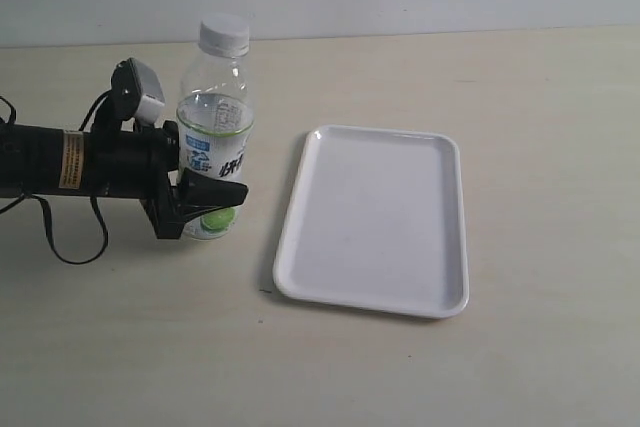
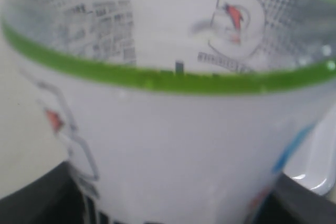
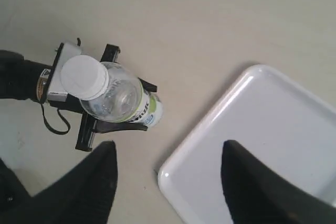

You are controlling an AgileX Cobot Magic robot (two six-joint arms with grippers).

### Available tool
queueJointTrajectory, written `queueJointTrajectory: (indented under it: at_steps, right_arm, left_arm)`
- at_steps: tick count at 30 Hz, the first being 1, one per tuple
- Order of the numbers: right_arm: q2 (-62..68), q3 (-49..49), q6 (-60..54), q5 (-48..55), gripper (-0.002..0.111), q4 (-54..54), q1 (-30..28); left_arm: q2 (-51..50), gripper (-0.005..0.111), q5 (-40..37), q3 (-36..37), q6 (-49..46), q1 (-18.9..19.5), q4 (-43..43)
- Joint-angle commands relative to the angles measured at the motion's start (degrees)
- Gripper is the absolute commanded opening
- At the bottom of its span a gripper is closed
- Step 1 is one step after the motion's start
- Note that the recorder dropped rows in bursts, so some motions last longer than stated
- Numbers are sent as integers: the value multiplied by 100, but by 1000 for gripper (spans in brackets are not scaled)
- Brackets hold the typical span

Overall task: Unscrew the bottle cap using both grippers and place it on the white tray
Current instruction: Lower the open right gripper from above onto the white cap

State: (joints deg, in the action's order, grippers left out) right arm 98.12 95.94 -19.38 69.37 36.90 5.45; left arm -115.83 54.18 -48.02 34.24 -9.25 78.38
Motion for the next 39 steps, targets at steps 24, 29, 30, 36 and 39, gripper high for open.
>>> queueJointTrajectory:
  at_steps: [24,29,30,36,39]
  right_arm:
    - [1586,910,301,-73,69,-40,1390]
    - [1586,910,14,-331,70,192,1538]
    - [1586,910,14,-347,70,138,1580]
    - [1595,910,42,-561,70,-391,1821]
    - [1595,910,66,-595,70,-342,1834]
  left_arm:
    - [93,0,-330,-31,-751,6,70]
    - [93,0,-356,-31,-835,6,103]
    - [93,0,-356,-31,-835,6,103]
    - [93,0,-402,-31,-834,6,112]
    - [93,0,-439,-31,-834,6,112]
